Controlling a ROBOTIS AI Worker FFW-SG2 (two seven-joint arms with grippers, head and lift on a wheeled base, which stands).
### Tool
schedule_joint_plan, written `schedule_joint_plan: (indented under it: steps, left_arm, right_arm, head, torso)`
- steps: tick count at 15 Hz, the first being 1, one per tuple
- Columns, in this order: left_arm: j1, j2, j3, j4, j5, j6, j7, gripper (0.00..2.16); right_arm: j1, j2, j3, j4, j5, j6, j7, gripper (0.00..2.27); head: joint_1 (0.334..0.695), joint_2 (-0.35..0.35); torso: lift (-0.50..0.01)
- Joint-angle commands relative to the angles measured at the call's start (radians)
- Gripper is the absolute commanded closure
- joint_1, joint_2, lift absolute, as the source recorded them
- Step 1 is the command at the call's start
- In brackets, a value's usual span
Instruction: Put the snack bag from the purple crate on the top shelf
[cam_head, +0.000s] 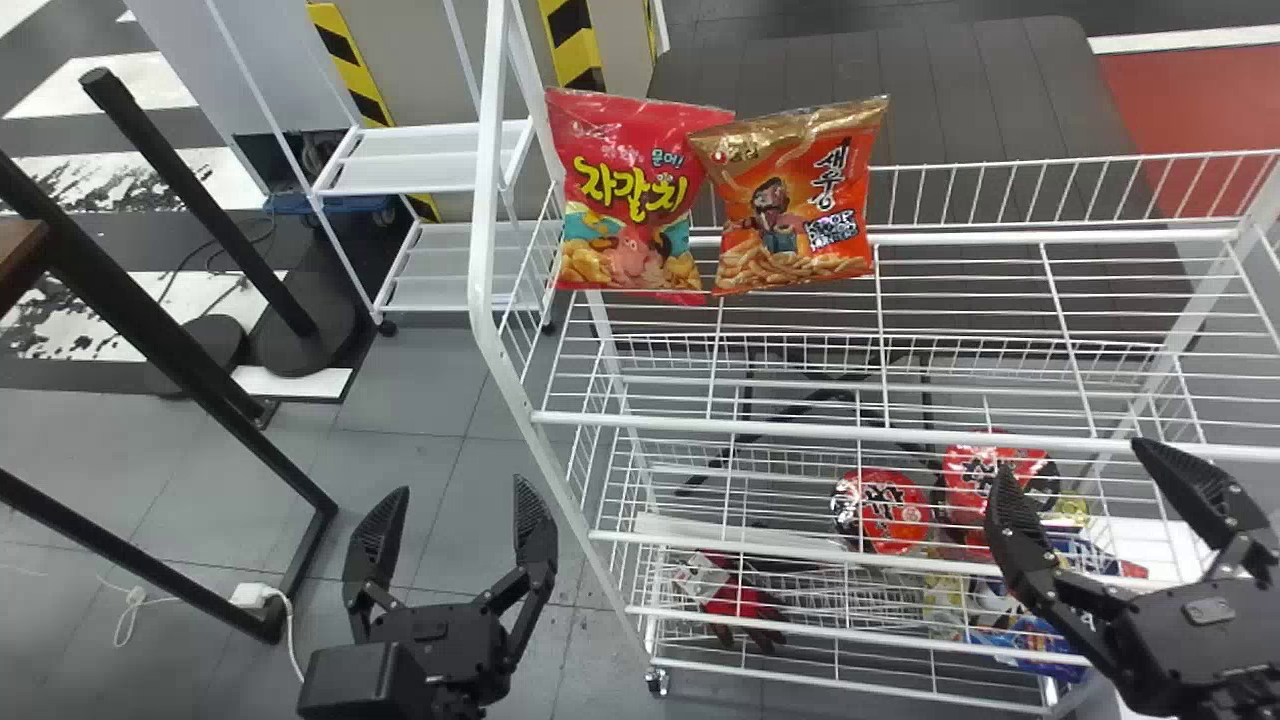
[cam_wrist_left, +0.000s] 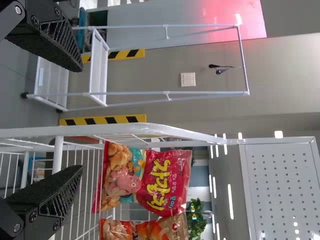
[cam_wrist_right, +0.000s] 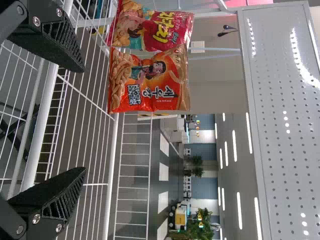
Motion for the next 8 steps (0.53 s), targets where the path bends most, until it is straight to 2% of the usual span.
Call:
schedule_joint_plan:
  steps: [1, 8]
  left_arm:
    - [0.000, -0.002, 0.001, 0.000, 0.000, 0.000, 0.000, 0.13]
    - [-0.002, -0.002, 0.006, 0.002, 0.000, 0.000, 0.000, 0.13]
  right_arm:
    - [0.000, -0.001, 0.000, -0.004, -0.002, 0.015, -0.003, 0.12]
    - [-0.011, 0.001, 0.003, 0.005, -0.003, 0.031, -0.020, 0.12]
  head:
    - [0.695, 0.210]
    - [0.695, 0.208]
  torso:
    - [-0.012]
    - [-0.039]
